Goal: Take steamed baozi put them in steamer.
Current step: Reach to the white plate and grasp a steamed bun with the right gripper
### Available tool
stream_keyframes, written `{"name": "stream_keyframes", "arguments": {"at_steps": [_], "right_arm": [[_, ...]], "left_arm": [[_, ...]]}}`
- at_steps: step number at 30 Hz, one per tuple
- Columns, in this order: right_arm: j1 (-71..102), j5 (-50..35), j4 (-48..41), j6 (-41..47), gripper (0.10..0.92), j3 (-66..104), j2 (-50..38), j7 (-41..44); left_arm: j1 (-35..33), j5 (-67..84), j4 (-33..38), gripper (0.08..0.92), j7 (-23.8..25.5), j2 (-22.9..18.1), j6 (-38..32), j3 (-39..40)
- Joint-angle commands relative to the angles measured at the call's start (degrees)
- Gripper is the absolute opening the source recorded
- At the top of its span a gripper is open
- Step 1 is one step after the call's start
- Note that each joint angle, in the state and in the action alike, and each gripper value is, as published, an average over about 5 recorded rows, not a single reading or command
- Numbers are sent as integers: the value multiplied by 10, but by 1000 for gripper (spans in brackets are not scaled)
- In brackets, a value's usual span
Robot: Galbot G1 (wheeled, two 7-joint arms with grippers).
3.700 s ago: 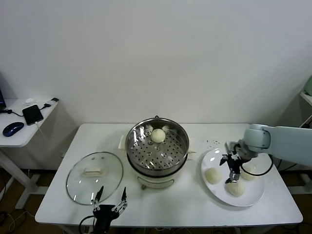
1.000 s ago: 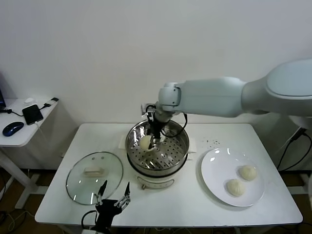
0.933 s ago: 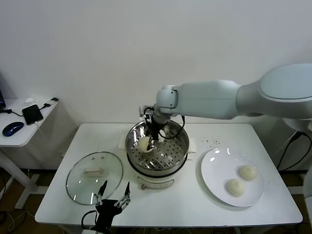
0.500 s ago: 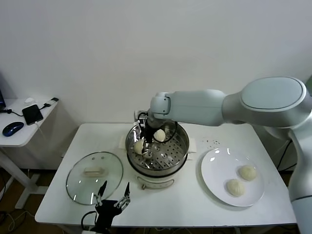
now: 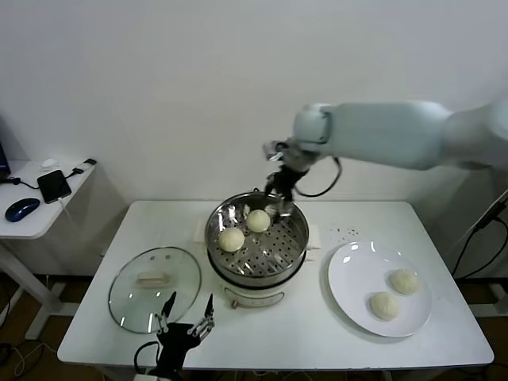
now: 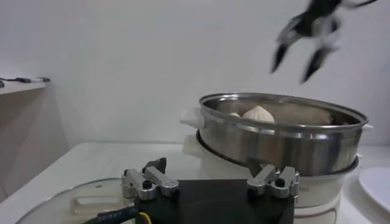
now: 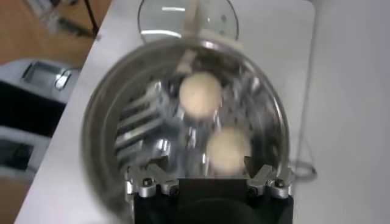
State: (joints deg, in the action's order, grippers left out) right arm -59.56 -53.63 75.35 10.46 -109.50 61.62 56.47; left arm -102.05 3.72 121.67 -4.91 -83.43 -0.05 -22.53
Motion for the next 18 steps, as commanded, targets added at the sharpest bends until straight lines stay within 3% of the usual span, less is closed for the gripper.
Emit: {"name": "stream_keyframes", "arguments": {"at_steps": [1,8,18], "right_arm": [[-110,147,166,-23,823,-187,-255,27],[12,215,179,16,823,-145,-325,-35],[214,273,138,57,823,20,-352,-103]], "left_arm": [[4,1,-3,823,1,1,2,-4],[4,-2,-4,823,1,-5,4,-3],[-4,-4,-6,823,0,-9,2,-6]]}}
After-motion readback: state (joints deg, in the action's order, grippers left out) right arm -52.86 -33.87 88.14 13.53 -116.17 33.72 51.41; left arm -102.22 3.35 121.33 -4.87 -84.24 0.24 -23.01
